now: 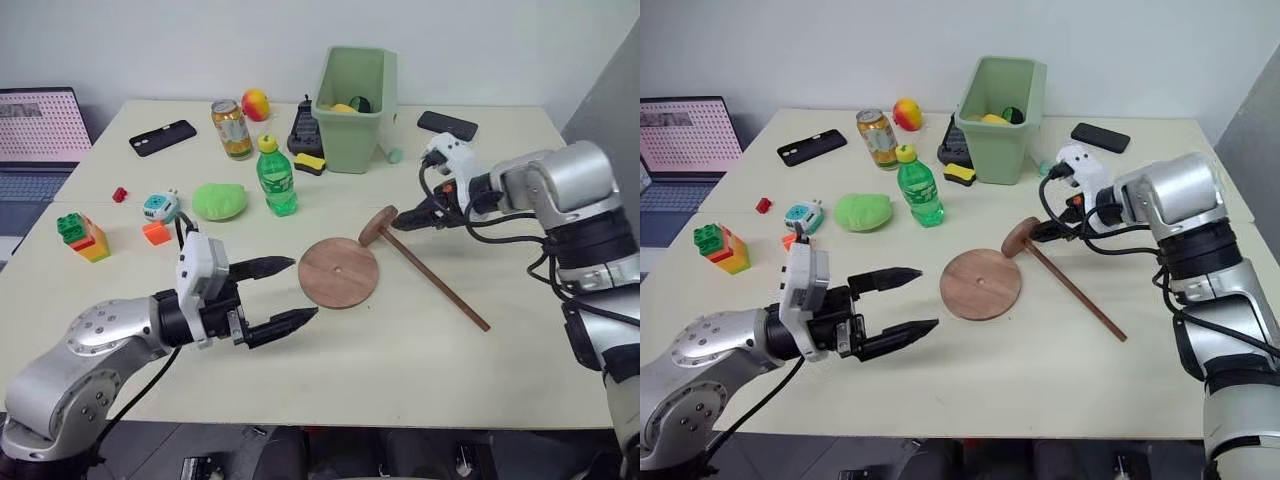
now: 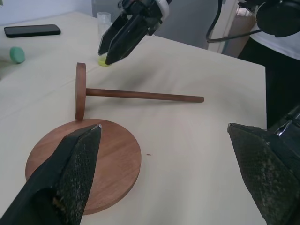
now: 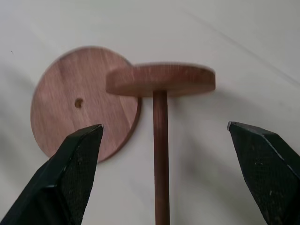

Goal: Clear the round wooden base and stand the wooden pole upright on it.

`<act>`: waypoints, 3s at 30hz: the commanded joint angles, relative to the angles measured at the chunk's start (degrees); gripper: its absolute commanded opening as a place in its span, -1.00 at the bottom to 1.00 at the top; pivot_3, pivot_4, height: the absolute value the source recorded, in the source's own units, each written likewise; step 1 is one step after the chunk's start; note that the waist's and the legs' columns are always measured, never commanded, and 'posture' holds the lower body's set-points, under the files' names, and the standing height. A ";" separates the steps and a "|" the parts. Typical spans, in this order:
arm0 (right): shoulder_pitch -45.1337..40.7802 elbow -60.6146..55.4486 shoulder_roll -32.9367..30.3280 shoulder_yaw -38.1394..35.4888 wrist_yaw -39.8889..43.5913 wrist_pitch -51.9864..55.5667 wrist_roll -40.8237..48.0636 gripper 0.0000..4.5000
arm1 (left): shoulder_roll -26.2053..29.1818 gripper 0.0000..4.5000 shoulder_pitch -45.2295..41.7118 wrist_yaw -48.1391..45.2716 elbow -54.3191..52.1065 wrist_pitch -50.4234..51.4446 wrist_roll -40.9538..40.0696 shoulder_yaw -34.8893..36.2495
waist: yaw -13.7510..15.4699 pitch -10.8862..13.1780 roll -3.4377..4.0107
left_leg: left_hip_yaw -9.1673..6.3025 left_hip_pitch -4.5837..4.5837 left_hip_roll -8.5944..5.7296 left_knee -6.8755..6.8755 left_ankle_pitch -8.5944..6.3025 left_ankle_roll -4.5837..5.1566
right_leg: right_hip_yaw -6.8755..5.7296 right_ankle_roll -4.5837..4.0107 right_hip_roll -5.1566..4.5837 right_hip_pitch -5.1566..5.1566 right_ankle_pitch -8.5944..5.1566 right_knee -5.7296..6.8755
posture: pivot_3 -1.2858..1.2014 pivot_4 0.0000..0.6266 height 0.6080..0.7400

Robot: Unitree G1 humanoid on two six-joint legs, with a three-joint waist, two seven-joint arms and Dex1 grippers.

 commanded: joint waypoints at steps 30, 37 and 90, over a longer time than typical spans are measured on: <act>-4.37 20.06 8.56 8.72 9.46 -11.26 -12.73 -0.50 | -1.46 1.00 7.05 9.70 -10.78 -0.20 -4.71 -0.78 | -0.03 0.00 0.01 | -0.01 0.00 -0.03 0.01 0.00 -0.01 | 0.01 0.00 0.01 -0.01 0.00 0.02 | 0.03 -0.52 1.00; -7.90 24.71 9.08 4.42 7.91 -11.25 -13.15 -0.89 | -1.15 1.00 5.14 8.44 -8.81 -0.50 -3.85 -2.16 | -0.03 0.01 0.01 | 0.02 0.00 -0.04 0.01 0.00 -0.01 | 0.00 0.00 0.01 -0.02 0.00 0.02 | 0.03 -0.52 1.00; 31.63 -25.62 37.50 -12.87 -30.47 -56.41 -5.00 -0.89 | -17.35 1.00 31.41 11.11 -8.33 -24.16 19.52 -3.05 | -0.33 -0.21 -0.11 | 0.15 -0.58 0.04 0.07 0.06 -0.10 | 0.10 0.07 0.11 -0.75 0.10 0.36 | 0.03 -0.52 1.00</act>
